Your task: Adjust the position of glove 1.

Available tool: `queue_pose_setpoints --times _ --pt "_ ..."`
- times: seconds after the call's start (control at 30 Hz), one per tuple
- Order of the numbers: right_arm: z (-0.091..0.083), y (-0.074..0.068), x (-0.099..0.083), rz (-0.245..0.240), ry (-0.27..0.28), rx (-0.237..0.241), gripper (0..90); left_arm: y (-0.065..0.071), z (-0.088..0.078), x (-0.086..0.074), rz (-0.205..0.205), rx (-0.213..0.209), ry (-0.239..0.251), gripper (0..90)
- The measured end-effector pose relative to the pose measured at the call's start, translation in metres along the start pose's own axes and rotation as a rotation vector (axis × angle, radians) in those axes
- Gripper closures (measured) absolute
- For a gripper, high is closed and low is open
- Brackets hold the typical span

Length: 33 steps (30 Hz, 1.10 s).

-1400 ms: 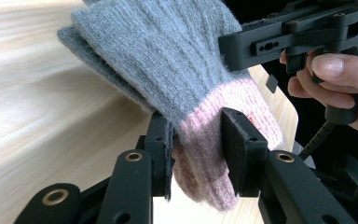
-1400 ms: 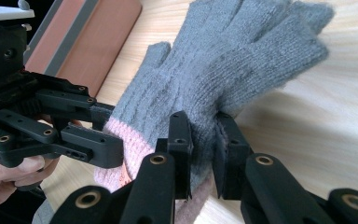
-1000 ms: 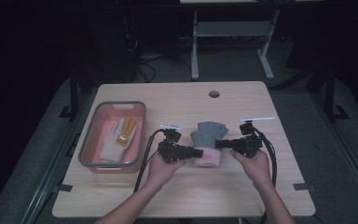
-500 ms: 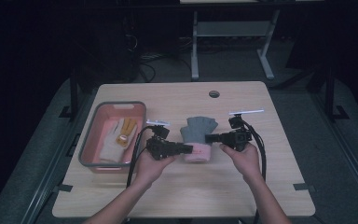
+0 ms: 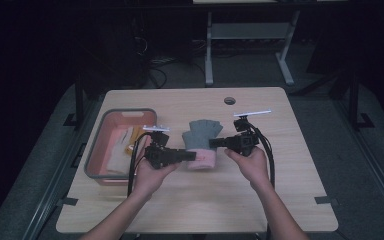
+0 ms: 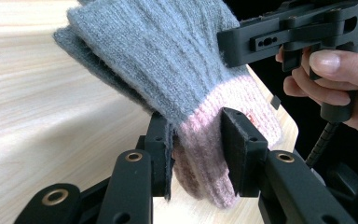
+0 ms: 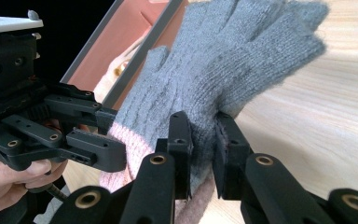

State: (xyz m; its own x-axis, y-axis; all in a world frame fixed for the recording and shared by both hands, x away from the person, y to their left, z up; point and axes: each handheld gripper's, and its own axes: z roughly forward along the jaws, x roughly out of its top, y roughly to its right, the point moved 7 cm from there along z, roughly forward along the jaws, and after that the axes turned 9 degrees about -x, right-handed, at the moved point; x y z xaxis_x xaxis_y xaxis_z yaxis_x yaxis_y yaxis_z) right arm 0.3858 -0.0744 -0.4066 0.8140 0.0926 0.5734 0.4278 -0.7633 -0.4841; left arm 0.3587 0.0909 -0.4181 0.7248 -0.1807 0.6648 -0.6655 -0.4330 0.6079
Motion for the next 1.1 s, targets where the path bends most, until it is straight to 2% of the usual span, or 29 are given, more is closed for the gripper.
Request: queue_pose_setpoints --times 0.33,0.63,0.9,1.1 --pt "0.011 -0.021 0.014 -0.029 -0.006 0.013 78.7 -0.007 -0.022 0.002 -0.008 0.015 0.025 64.9" --pt "0.019 -0.032 0.021 -0.035 -0.009 0.023 78.7 -0.011 -0.034 0.003 -0.023 0.027 0.040 64.9" --pt "0.027 -0.046 0.031 -0.063 -0.016 0.026 78.7 -0.016 -0.051 0.006 -0.032 0.042 0.059 64.9" --pt "0.035 -0.056 0.037 -0.063 -0.013 0.049 78.6 -0.020 -0.061 0.006 -0.037 0.049 0.069 64.9"
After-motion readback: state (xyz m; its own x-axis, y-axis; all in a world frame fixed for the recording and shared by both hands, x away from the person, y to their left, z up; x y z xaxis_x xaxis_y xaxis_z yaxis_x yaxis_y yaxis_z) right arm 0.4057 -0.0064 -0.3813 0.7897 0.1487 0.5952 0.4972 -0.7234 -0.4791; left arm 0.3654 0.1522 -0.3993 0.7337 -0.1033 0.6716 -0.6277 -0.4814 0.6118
